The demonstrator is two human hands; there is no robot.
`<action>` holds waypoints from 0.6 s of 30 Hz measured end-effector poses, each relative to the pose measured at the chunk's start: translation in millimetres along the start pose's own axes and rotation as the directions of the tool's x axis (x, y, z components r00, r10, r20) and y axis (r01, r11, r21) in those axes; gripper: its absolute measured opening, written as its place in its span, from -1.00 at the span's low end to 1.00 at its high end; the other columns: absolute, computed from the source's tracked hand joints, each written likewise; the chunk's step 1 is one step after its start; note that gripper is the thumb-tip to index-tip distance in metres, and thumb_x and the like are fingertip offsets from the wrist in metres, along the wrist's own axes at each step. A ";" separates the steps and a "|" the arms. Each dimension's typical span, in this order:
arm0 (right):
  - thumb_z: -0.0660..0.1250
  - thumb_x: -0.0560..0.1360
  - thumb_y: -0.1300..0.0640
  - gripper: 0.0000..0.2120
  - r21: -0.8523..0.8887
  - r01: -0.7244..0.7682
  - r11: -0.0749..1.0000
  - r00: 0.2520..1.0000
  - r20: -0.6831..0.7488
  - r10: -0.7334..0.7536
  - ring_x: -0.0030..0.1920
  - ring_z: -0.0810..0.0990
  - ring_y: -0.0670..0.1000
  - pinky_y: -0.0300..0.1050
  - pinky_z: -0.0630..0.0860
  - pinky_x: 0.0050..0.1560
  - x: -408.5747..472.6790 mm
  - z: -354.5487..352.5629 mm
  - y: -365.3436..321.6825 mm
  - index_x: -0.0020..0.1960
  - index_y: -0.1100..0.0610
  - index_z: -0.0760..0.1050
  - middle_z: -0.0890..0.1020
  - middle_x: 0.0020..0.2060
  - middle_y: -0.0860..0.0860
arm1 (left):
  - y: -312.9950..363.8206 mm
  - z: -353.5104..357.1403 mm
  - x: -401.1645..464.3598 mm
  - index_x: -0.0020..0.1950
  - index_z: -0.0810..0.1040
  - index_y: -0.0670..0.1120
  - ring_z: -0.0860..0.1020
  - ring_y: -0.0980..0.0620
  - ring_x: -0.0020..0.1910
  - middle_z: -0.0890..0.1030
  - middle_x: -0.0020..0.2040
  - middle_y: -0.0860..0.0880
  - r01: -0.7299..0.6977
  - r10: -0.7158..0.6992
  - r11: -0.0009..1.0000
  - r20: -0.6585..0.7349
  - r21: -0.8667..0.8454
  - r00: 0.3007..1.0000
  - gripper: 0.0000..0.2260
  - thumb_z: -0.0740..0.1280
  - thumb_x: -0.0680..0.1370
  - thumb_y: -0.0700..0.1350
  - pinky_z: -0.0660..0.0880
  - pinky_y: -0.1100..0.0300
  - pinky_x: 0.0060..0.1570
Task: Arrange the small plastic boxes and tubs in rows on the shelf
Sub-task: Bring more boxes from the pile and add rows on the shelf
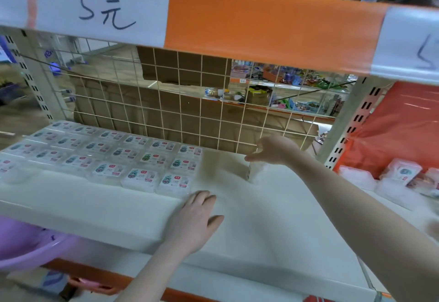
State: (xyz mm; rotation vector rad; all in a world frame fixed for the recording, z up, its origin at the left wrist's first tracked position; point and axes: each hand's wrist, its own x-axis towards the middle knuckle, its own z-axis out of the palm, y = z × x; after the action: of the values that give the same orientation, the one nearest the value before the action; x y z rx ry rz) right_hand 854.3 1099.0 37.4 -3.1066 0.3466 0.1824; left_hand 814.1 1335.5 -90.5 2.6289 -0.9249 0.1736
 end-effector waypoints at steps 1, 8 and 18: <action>0.30 0.39 -0.32 -0.46 -0.043 -0.002 0.999 1.000 0.026 0.003 -0.19 0.52 0.04 -0.19 0.34 -0.39 1.3 -1.9 -3.6 0.00 0.17 0.52 0.53 -0.24 -0.01 | -0.1 0.4 -0.6 0.42 0.30 0.01 0.18 0.12 0.40 0.28 0.41 0.09 0.004 -0.004 1.000 -0.002 -0.003 1.000 -0.53 0.12 0.57 0.18 0.14 0.27 0.30; 0.42 0.38 0.08 -0.55 -0.001 0.153 0.988 0.976 0.155 -0.151 0.02 0.53 0.07 -0.15 0.45 -0.13 12.5 -11.5 -8.5 0.25 0.04 0.46 0.54 0.10 0.02 | -0.6 1.6 -0.4 0.39 0.33 0.01 0.22 0.12 0.39 0.31 0.38 0.10 0.013 -0.014 1.000 -0.019 -0.008 1.000 -0.55 0.12 0.56 0.17 0.23 0.24 0.28; 0.44 0.41 0.08 -0.56 0.233 0.248 0.940 0.955 0.102 -0.277 0.22 0.44 0.06 -0.02 0.44 0.17 19.5 -8.5 0.0 0.26 0.03 0.45 0.46 0.26 0.00 | -2.7 3.4 0.0 0.39 0.35 0.01 0.22 0.12 0.40 0.32 0.39 0.10 0.017 -0.017 1.000 -0.024 -0.021 1.000 -0.56 0.15 0.56 0.16 0.23 0.23 0.29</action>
State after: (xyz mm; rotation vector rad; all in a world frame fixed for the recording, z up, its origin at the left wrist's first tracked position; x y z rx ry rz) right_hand 874.1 1094.5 43.5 -2.8650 -0.0513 0.3213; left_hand 815.7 1336.1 -94.5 2.6091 -0.8914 0.1905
